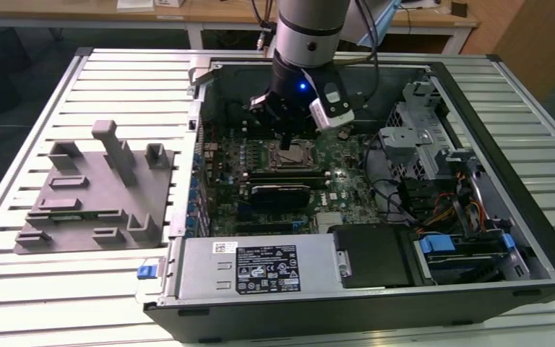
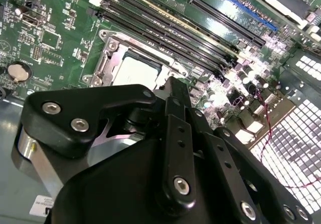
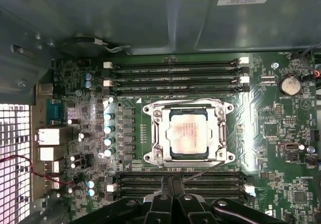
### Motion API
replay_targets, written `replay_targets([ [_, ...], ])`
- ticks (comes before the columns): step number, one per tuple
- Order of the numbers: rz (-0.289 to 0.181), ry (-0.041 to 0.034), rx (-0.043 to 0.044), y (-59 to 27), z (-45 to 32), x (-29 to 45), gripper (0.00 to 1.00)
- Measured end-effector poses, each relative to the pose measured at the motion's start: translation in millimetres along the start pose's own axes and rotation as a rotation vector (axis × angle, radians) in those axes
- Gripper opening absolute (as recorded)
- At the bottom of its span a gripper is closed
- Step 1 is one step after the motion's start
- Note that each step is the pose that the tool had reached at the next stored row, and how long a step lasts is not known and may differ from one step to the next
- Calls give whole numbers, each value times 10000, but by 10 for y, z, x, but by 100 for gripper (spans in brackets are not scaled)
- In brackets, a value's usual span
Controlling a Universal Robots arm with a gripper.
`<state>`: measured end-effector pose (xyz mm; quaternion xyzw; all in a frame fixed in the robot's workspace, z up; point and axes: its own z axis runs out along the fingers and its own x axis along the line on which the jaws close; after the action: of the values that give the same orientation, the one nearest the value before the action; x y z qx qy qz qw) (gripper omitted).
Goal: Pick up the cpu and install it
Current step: 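Install the second cpu locking lever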
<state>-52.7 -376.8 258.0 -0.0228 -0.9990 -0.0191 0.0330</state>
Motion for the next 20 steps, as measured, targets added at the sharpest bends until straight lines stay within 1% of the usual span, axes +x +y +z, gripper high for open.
replay_targets([
  [4, 0, 2, -1, -10, 50, 12, 11],
  [10, 1, 3, 0, -58, 73, 14, 11],
  [12, 0, 2, -12, -75, 91, 11, 11],
  [17, -2, 4, -39, -80, 157, 11, 11],
  [20, -5, 6, -70, -83, 200, 38, 11],
])
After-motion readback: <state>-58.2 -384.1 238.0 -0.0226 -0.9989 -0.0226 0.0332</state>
